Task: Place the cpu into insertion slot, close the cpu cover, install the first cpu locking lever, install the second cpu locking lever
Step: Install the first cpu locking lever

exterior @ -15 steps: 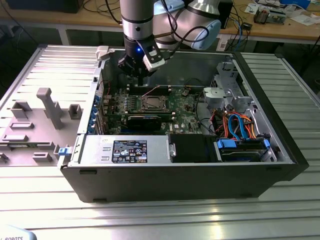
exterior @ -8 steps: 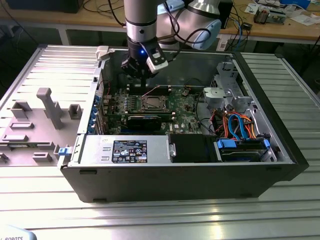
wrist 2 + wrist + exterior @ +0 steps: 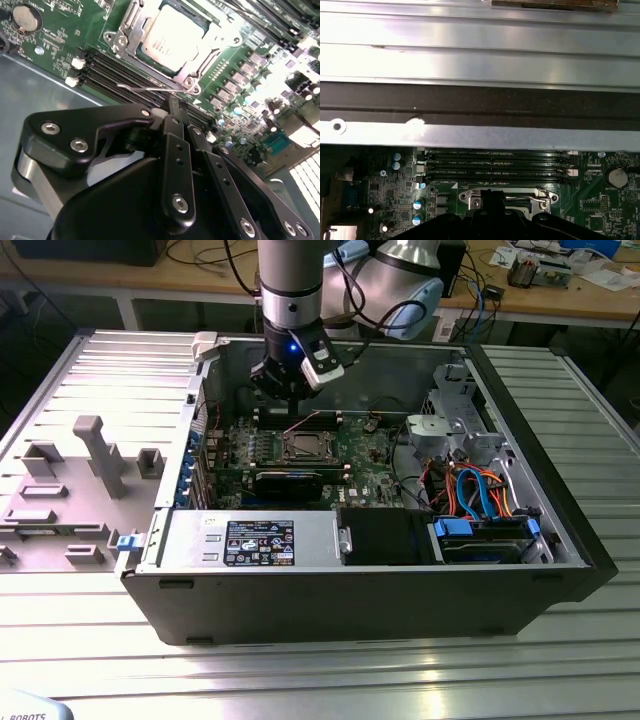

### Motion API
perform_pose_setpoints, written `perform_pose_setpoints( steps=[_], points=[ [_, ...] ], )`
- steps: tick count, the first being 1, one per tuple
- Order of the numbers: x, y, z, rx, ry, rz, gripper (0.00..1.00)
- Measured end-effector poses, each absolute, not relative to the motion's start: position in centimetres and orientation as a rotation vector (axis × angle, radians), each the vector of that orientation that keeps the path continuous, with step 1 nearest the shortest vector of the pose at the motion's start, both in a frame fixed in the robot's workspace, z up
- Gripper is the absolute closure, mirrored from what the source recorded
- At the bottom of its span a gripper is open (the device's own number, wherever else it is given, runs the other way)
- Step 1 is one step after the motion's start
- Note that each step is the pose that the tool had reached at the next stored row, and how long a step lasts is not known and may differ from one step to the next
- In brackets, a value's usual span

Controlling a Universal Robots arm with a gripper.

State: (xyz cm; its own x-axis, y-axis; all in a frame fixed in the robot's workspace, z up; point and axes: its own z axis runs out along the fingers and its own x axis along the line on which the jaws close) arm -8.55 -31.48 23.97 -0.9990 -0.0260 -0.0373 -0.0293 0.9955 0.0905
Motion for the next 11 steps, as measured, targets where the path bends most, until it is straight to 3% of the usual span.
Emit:
perform_pose_setpoints(
  steps=[11],
  points=[
    [-7.47, -30.80, 23.21, -0.044, 3.104, 0.096, 0.89]
  ],
)
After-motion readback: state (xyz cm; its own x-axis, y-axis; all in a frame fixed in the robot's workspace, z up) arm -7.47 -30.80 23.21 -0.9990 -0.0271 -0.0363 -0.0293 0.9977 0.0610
